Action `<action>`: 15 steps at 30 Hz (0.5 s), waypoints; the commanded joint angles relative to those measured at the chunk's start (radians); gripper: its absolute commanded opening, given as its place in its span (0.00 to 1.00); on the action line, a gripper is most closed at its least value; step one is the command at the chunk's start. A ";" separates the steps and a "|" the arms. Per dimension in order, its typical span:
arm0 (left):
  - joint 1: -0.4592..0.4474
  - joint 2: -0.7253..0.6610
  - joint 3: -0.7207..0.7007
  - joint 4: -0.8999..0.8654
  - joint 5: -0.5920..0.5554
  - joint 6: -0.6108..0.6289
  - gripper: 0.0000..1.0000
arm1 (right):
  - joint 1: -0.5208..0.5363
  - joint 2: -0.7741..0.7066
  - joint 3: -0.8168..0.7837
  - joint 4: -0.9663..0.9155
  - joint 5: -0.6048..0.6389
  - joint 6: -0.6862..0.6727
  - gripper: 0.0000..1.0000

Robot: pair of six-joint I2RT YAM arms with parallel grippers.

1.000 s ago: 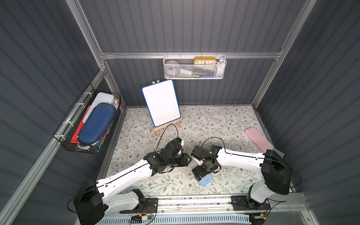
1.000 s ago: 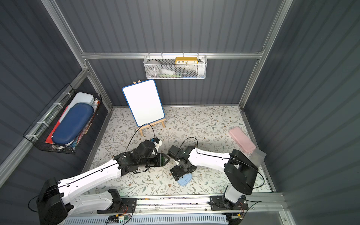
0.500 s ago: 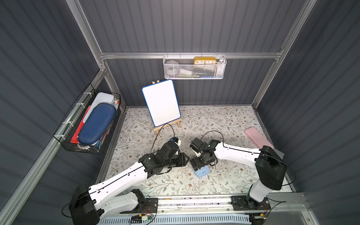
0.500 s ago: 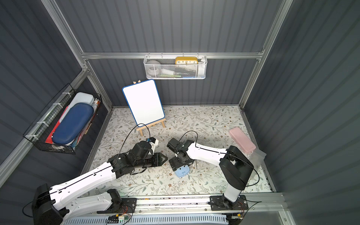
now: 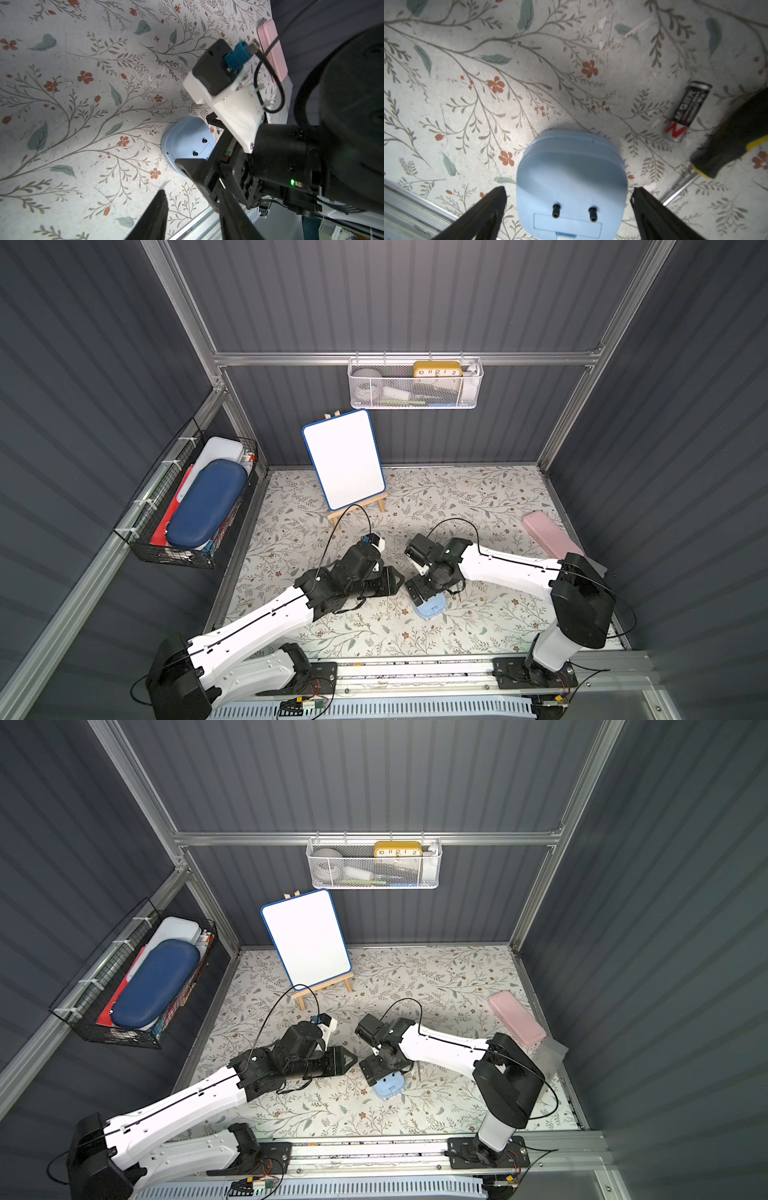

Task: Remove the battery from the alarm
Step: Adjust the alarm at the center of the board.

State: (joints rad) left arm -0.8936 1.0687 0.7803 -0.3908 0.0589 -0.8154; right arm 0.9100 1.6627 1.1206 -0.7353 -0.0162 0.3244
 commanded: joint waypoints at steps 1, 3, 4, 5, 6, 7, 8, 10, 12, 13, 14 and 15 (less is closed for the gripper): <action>0.007 -0.019 -0.021 -0.013 0.017 0.000 0.45 | 0.016 -0.016 -0.019 -0.062 -0.027 0.006 0.99; 0.006 -0.022 -0.025 -0.013 0.019 0.002 0.45 | 0.017 -0.017 -0.030 -0.064 -0.028 0.005 0.99; 0.006 -0.025 -0.027 -0.010 0.021 0.002 0.46 | 0.017 -0.014 -0.026 -0.076 -0.023 0.003 0.99; 0.006 -0.026 -0.030 -0.008 0.023 0.002 0.46 | 0.018 -0.010 -0.021 -0.086 -0.009 0.009 0.99; 0.007 -0.026 -0.031 -0.007 0.024 0.004 0.46 | 0.018 -0.009 -0.020 -0.085 -0.015 0.009 0.99; 0.007 -0.026 -0.032 -0.005 0.025 0.004 0.46 | 0.017 -0.007 -0.022 -0.081 -0.004 0.014 0.99; 0.006 -0.025 -0.032 -0.005 0.025 0.004 0.46 | 0.017 -0.002 -0.020 -0.083 0.000 0.020 0.99; 0.006 -0.025 -0.034 -0.005 0.027 0.006 0.46 | 0.018 0.013 -0.023 -0.073 -0.003 0.024 0.99; 0.007 -0.025 -0.039 -0.003 0.028 0.005 0.46 | 0.022 0.042 -0.003 -0.099 0.009 0.028 0.99; 0.007 -0.025 -0.041 -0.002 0.028 0.005 0.46 | 0.025 0.050 0.002 -0.108 0.013 0.028 0.99; 0.007 -0.025 -0.042 0.000 0.031 0.005 0.46 | 0.029 0.051 0.001 -0.103 0.006 0.027 0.99; 0.007 -0.024 -0.047 0.005 0.030 0.005 0.46 | 0.030 0.050 -0.001 -0.095 0.011 0.032 0.99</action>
State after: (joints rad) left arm -0.8936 1.0611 0.7540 -0.3893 0.0746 -0.8154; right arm 0.9298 1.6924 1.1069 -0.7975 -0.0223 0.3412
